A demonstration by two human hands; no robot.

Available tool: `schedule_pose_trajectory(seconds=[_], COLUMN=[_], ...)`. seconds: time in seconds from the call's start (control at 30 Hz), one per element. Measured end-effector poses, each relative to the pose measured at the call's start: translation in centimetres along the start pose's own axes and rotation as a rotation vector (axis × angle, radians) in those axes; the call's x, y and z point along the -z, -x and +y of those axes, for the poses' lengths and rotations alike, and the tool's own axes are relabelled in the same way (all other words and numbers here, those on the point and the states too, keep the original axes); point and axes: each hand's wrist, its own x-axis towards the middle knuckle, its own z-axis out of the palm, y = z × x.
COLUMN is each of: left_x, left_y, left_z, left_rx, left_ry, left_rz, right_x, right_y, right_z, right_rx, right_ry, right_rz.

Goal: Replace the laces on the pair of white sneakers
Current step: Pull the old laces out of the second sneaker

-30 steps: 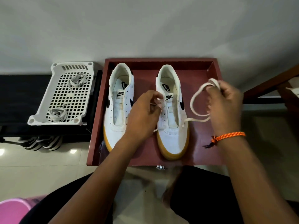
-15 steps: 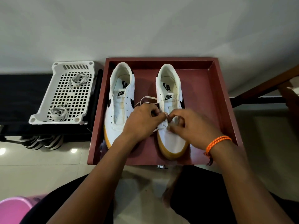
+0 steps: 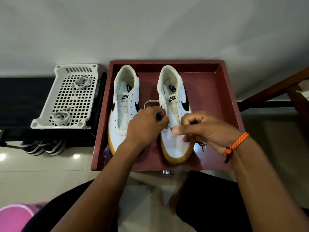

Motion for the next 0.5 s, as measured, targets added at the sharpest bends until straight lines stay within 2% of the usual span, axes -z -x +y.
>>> schedule_pose_trajectory(seconds=[0.1,0.2,0.23,0.27,0.33,0.37,0.4,0.43,0.5], left_x=[0.1,0.0,0.0,0.0,0.0,-0.1,-0.2,-0.3,-0.4], left_y=[-0.1,-0.1,-0.1,-0.1,-0.1,-0.1,-0.1,0.0,0.0], left_z=[-0.2,0.1,0.2,0.2,0.3,0.3,0.3,0.4,0.5], left_rx=[-0.034,-0.058,-0.058,-0.055,-0.046,-0.045,-0.048,-0.054,-0.074], left_ry=[-0.005,-0.003,0.024,0.064,0.122,0.134,0.141,0.142,0.129], left_rz=[0.018,0.017,0.011,0.003,-0.009,-0.008,-0.002,0.009,0.032], right_x=[0.2,-0.1,0.1,0.4,0.9,0.8,0.6,0.2,-1.2], right_y=[0.3,0.0,-0.1,-0.3,-0.7,-0.8,-0.9,-1.0,-1.4], right_z=[-0.2,-0.3,-0.1,0.5,1.4,1.5,1.3,1.2,1.2], right_rx=[-0.112,-0.166,-0.158,-0.109,0.089,0.193,0.283,0.361,0.348], right_ry=[-0.372,-0.438,-0.336,-0.114,0.503,0.691,0.758,0.76,0.825], right_rz=[0.07,0.21,0.315,0.461,0.773,0.862,0.864,0.793,0.583])
